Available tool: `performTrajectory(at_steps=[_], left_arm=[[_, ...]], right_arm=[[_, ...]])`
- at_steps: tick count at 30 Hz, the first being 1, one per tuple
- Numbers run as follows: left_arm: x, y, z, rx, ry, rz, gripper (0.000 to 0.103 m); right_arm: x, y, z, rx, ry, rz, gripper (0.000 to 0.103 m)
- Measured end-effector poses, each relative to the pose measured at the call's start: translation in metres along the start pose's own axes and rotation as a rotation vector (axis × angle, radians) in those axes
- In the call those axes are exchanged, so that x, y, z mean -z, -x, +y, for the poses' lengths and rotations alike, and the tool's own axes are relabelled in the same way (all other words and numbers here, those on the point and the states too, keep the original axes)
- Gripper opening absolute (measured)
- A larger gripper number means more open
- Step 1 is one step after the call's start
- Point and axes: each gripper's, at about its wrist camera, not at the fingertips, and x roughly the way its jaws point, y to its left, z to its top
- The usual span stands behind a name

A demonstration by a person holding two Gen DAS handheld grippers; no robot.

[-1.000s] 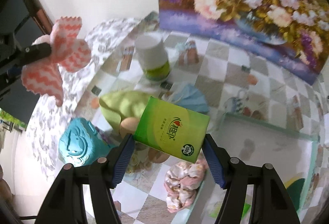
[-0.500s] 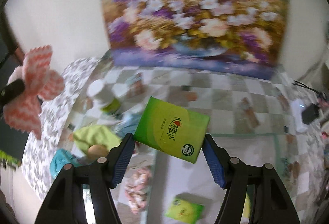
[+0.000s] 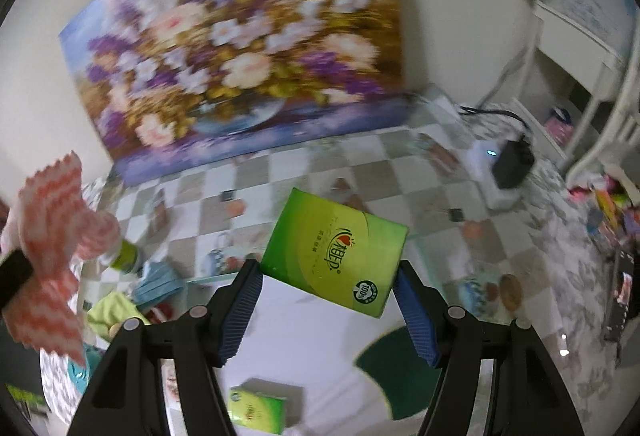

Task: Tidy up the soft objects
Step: 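Carry the pink cloth and tissue pack toward the white tray with both grippers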

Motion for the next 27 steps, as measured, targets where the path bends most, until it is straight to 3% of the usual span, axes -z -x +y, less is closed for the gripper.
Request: performTrajectory(at_steps=[8, 13, 18, 27], left_arm=[[0.027, -0.038, -0.043, 0.064, -0.078, 0.155, 0.012], [0.043, -0.070, -0.048, 0.038, -0.092, 0.236, 0.012], [0.059, -0.109, -0.036, 0.004, -0.061, 0.346, 0.012], [0.079, -0.159, 0.015, -0.090, 0.082, 0.461, 0.012]], right_arm=[[0.000, -0.010, -0.044, 0.045, -0.074, 0.032, 0.070], [0.008, -0.040, -0.052, 0.051, -0.070, 0.098, 0.070], [0.023, -0.083, -0.049, 0.053, -0.061, 0.208, 0.070], [0.039, -0.111, -0.034, 0.056, -0.005, 0.259, 0.070]])
